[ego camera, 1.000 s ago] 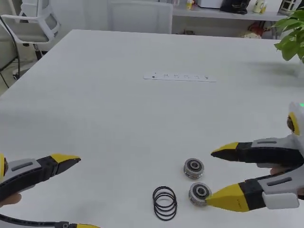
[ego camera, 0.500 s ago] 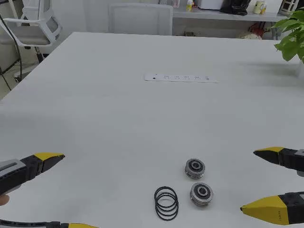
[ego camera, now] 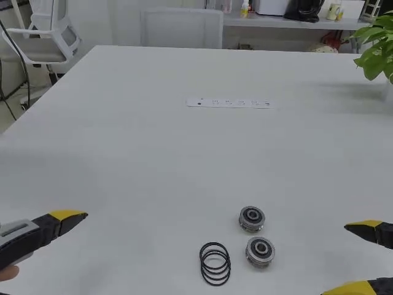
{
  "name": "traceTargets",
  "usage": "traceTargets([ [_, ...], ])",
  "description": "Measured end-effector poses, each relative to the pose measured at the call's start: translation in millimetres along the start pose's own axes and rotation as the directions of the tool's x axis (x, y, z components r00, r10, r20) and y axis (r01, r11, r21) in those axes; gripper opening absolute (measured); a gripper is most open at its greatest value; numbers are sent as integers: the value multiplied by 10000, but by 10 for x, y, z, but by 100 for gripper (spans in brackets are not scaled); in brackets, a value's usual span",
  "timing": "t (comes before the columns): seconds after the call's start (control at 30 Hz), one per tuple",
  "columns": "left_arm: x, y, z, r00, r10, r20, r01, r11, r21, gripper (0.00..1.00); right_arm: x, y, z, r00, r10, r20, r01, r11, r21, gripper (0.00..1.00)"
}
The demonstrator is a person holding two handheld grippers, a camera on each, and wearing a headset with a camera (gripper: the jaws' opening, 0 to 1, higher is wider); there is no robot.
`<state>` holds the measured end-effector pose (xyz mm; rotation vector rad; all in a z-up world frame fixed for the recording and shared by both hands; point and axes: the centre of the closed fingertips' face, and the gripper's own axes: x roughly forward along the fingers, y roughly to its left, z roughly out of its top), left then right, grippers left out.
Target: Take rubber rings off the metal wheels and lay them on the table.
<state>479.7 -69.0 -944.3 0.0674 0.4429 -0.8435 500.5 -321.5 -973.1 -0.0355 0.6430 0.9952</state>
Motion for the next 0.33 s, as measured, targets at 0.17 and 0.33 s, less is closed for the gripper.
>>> traceTargets([
  [0.17, 6, 6, 17, 10000, 86, 23, -86, 10000, -22, 100, 18, 31, -58, 9998, 108, -190, -104, 9998, 198, 99],
  [0.33, 31, -7, -4, 9999, 124, -74, -125, 9999, -107, 100, 9, 39, -108, 9988, 204, -454, -189, 9993, 326, 92],
])
